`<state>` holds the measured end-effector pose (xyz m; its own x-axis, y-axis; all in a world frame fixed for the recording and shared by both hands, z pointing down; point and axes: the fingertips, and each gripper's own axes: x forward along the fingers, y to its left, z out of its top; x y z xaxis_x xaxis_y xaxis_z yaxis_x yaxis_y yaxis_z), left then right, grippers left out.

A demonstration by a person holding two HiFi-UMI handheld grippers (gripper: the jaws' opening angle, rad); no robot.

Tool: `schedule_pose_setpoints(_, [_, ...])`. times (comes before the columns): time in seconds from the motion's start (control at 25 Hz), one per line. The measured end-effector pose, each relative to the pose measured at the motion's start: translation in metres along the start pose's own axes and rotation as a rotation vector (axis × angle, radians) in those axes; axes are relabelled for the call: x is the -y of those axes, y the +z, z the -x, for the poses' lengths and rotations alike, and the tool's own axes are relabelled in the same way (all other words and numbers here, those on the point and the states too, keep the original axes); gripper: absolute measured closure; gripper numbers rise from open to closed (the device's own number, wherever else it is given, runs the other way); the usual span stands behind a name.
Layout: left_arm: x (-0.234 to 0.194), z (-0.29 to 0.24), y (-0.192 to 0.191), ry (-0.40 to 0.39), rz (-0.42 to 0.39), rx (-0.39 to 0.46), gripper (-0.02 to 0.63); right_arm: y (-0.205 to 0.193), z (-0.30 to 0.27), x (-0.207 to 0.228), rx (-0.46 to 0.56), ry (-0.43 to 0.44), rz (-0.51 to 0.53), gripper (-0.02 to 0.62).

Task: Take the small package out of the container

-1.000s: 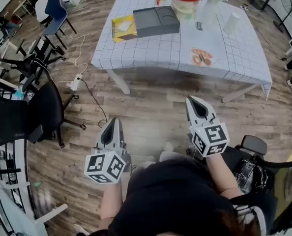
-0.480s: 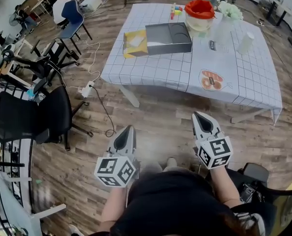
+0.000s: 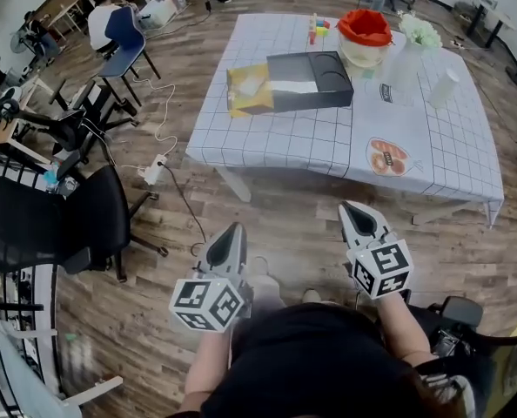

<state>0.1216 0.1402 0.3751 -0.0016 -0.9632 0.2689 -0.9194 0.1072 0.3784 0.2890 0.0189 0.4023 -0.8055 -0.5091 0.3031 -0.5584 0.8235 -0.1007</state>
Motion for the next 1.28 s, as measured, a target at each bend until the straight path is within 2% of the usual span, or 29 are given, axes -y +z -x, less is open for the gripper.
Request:
schedule_pose_setpoints(0.36, [-0.098,-0.012,0.050,-0.003,-0.073,-0.032,0.580,0.039,-0.102,-0.046,0.006,-0.010,0.027,0.580])
schedule_pose_setpoints(0.8, [-0.191,-0.023,0.076,0.035,-0.181,-0.092,0.580,0.052,-0.192,-0.097,-0.030,-0.012,0.047,0.580])
schedule_pose_setpoints(1.08, [-0.225,-0.042,0.079,0.052,-0.176,-0.130,0.580,0.063,-0.238,-0.097,-0.054,0.000,0.078,0.578])
schedule_pose_setpoints(1.28, [-0.251,-0.065,0.098,0.089,-0.139,-0.103,0.578,0.079,-0.281,-0.086,-0.038,0.039,0.060,0.565])
